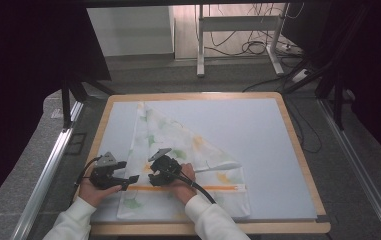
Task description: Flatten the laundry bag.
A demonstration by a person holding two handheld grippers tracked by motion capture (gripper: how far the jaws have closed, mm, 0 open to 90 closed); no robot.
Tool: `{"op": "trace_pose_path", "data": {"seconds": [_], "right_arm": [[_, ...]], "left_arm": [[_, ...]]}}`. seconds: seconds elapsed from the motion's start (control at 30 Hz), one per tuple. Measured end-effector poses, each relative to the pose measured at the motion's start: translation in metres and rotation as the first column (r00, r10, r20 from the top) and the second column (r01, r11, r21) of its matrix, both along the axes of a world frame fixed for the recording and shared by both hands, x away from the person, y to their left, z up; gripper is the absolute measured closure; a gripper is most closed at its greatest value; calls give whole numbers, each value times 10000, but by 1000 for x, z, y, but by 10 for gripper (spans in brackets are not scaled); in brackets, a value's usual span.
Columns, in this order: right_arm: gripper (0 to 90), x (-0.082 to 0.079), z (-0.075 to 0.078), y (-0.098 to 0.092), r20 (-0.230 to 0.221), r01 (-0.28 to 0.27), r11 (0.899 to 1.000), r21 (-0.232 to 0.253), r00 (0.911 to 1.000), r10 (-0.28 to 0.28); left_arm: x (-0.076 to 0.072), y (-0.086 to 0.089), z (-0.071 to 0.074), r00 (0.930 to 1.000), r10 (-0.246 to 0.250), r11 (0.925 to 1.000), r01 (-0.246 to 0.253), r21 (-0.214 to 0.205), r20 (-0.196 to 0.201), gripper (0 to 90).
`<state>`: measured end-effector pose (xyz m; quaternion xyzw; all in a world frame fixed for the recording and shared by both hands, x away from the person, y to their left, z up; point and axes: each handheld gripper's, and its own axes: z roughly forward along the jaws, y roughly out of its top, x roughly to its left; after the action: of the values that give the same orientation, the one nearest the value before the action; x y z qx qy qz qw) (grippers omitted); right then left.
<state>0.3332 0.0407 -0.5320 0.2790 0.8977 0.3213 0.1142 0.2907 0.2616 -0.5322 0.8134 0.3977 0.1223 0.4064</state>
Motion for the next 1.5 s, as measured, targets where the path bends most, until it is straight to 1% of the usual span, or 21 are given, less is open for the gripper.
{"op": "trace_pose_path", "data": {"seconds": [0.13,0.33,0.37,0.4,0.47,0.5,0.53,0.57,0.67,0.7,0.73,0.9,1.17,1.37,1.5], "right_arm": [[494,0,1,0,40,63,10000,-33,10000,-63],[662,4,2,-4,-8,56,10000,5,10000,-56],[662,4,2,-4,-8,56,10000,5,10000,-56],[717,5,2,-6,-32,89,9999,46,10000,-89],[771,8,2,-8,-118,123,9999,69,9999,-122],[771,8,2,-8,-118,123,9999,69,9999,-122],[812,10,3,-10,-183,122,9999,84,9998,-120],[822,11,3,-11,-280,126,9998,149,9995,-122],[836,13,3,-13,-473,106,9997,205,9988,-96],[840,15,3,-14,-538,75,9995,293,9985,-59],[846,16,3,-16,-722,66,9991,430,9974,-35],[851,18,6,-21,-874,1,9977,672,9962,58],[853,21,20,-35,-880,-30,9929,1193,9960,136],[853,25,33,-50,-809,208,9884,1507,9967,-86],[854,29,41,-61,-744,404,9833,1772,9968,-276]], "left_arm": [[0,0,0,10000,-5,10000,5,6,5,210],[0,0,0,10000,-10,10000,10,29,-7,210],[0,0,0,10000,-10,10000,10,29,-7,210],[0,0,0,10000,-7,10000,7,23,-4,210],[0,0,0,10000,-6,10000,6,25,-4,210],[0,0,0,10000,-6,10000,6,25,-4,210],[0,0,0,10000,-14,10000,14,29,-7,210],[0,0,0,10000,-17,10000,17,28,-9,210],[0,0,0,10000,-18,10000,18,37,-13,210],[0,0,0,10000,-22,10000,22,35,-15,210],[0,0,0,10000,-20,10000,20,36,-15,210],[0,0,0,10000,-15,10000,15,37,-28,210],[0,0,0,10000,-28,10000,28,58,-15,210],[0,0,0,10000,-25,10000,25,74,-20,210],[0,0,0,10000,-42,9999,42,93,-16,210]]}}
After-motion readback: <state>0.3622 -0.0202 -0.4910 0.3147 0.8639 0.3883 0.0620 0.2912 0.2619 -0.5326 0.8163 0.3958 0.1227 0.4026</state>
